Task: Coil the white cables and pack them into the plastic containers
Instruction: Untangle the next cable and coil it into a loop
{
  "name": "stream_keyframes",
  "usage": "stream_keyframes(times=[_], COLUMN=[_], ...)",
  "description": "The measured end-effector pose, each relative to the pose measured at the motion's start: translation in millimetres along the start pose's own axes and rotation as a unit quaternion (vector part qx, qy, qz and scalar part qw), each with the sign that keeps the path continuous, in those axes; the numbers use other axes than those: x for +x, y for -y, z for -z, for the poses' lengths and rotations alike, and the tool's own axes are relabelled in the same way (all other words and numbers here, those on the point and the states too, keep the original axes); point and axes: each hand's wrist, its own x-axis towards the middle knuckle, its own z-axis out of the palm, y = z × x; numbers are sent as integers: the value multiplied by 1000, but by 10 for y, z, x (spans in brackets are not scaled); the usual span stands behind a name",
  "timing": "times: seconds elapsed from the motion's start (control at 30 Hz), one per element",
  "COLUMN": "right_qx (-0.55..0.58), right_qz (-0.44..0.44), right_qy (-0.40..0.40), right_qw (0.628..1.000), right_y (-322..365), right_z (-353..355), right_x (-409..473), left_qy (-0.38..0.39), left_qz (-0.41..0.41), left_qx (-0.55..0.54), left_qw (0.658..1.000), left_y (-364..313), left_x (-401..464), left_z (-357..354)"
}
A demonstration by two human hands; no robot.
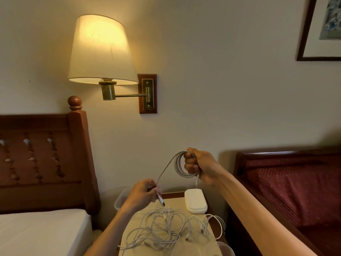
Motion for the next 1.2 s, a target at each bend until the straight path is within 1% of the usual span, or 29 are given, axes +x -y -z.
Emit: stream_keyframes(times=[0.07,0.1,0.17,0.23,0.3,0.5,0.73,0.87,1.0,1.07,1.1,1.13,1.17,1.2], right_qx=[39,57,83,99,101,99,89,49,-35,-79,-90,-90,-86,-86], right_qz=[-13,-19,-29,-34,-32,-28,-27,-15,28,56,65,71,77,84], right_qy=[7,12,23,34,45,60,64,72,54,34,24,17,9,1], right_qw=[999,998,996,994,993,993,994,996,998,995,994,993,993,993], right_y=[-13,-18,-30,-34,-22,6,81,92,123,149,155,159,159,156], right_z=[-17,-30,-70,-113,-140,-167,-185,-281,-315,-307,-307,-310,-314,-322], right_x=[1,0,-5,-17,-31,-38,-59,-96,-109,-111,-102,-93,-79,-62], left_qy=[-40,-74,-128,-133,-114,-73,-17,11,40,53,57,48,25,-6], left_qz=[44,65,96,109,112,106,137,157,134,96,67,35,0,-34], left_qx=[-55,-112,-247,-354,-411,-471,-477,-490,-467,-443,-406,-347,-285,-232], left_qw=[997,989,956,919,898,873,868,857,873,890,910,936,958,972], left_y=[-66,-140,-354,-583,-748,-953,-1031,-1068,-1121,-1174,-1216,-1272,-1325,-1367], left_x=[-2,1,15,37,38,-35,-83,-75,-100,-159,-204,-263,-324,-373], left_z=[-24,-34,-37,-20,-6,-50,-61,-96,-100,-60,-41,-33,-45,-67])
